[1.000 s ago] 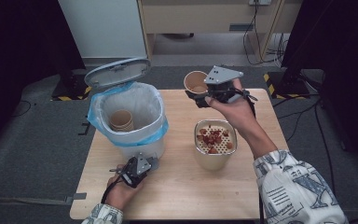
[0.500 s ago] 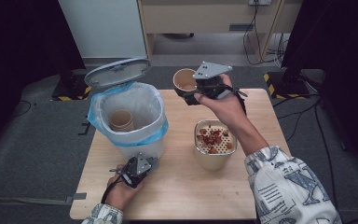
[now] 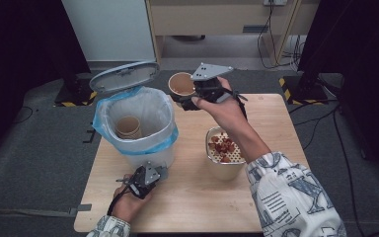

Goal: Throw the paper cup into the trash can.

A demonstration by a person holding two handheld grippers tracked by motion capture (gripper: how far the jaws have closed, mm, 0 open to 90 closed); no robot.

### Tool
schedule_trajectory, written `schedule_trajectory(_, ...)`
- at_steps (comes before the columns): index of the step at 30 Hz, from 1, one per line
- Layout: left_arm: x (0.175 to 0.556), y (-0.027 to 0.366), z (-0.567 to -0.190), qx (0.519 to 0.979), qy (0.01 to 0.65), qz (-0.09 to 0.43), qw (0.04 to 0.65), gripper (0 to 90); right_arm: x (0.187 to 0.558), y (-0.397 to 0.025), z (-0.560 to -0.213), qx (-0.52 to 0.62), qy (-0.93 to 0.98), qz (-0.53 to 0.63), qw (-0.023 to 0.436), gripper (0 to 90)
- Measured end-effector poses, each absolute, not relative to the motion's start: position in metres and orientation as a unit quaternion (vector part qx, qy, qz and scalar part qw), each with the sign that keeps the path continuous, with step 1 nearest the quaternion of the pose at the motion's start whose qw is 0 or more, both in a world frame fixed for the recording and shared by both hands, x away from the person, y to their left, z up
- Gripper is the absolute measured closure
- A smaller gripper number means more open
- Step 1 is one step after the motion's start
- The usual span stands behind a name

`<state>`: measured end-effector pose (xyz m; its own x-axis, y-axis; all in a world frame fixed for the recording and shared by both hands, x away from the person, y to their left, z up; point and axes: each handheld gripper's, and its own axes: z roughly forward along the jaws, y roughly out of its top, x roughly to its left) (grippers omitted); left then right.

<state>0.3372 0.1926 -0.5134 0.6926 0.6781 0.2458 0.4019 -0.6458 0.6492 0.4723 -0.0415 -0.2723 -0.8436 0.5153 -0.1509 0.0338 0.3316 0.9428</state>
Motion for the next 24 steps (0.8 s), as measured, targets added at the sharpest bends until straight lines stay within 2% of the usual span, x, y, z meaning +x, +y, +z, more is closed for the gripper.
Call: schedule_trajectory(24, 0.337, 0.193, -0.514, 0.874, 0.308, 0.241, 0.288, 89.9, 0.465, 0.031, -0.290, 0.152, 0.796, 0.567, 0.145, 28.4)
